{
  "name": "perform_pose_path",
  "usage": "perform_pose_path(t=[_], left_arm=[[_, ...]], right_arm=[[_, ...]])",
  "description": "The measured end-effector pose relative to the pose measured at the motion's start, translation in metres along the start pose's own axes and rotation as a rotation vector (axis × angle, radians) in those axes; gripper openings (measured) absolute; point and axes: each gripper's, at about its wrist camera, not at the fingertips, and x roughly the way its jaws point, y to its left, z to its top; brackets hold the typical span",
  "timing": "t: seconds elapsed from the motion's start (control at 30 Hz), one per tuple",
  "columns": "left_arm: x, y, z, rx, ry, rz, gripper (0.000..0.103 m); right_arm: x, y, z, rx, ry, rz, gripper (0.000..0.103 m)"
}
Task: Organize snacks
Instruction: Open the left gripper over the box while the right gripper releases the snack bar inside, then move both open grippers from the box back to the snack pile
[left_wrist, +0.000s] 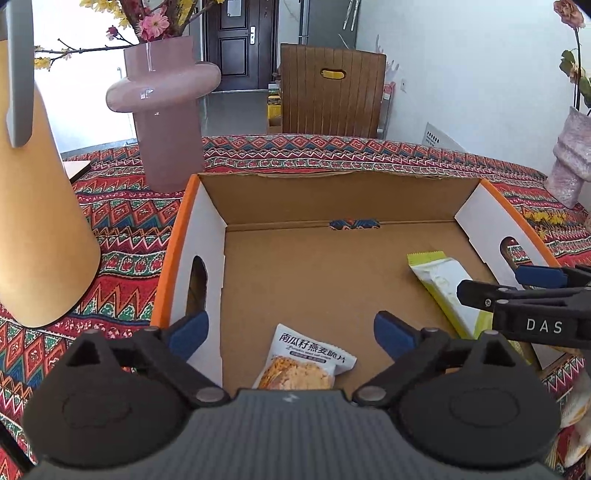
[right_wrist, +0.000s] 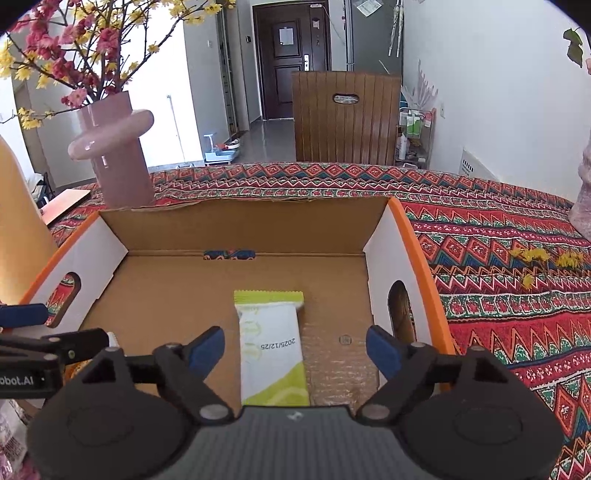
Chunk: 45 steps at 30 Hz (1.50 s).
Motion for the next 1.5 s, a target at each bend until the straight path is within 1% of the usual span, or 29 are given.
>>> perform_pose_path(t=[0.37, 0.63, 0.8, 1.0, 1.17, 1.5], left_arm=[[0.002, -0.003, -0.003, 0.031, 0.008, 0.003, 0.103], [0.007, -0.002, 0.000, 0.017, 0.015, -0.006, 0.103], [0.004, -0.002, 0.001, 0.005, -0.014, -0.007, 0.103], [0.013, -0.003, 0.007, 0.005, -0.014, 0.025, 0.103], [0.019, -0.007, 0.007, 0.036, 0.021, 0.029, 0.103], [0.009, -0.006, -0.004, 0.055, 0.056, 0.003, 0.103]], right_arm=[[-0.001, 0.005, -0.003, -0.030, 0.017, -0.011, 0.087], [0.003, 0.007, -0.002, -0.031, 0.026, -0.020, 0.091], [0.004, 0.008, -0.001, -0.037, 0.032, -0.028, 0.091], [0.005, 0.009, -0.002, -0.049, 0.038, -0.030, 0.091], [0.005, 0.010, -0.002, -0.059, 0.045, -0.027, 0.091], [-0.006, 0.014, -0.012, -0.098, 0.081, -0.032, 0.091]])
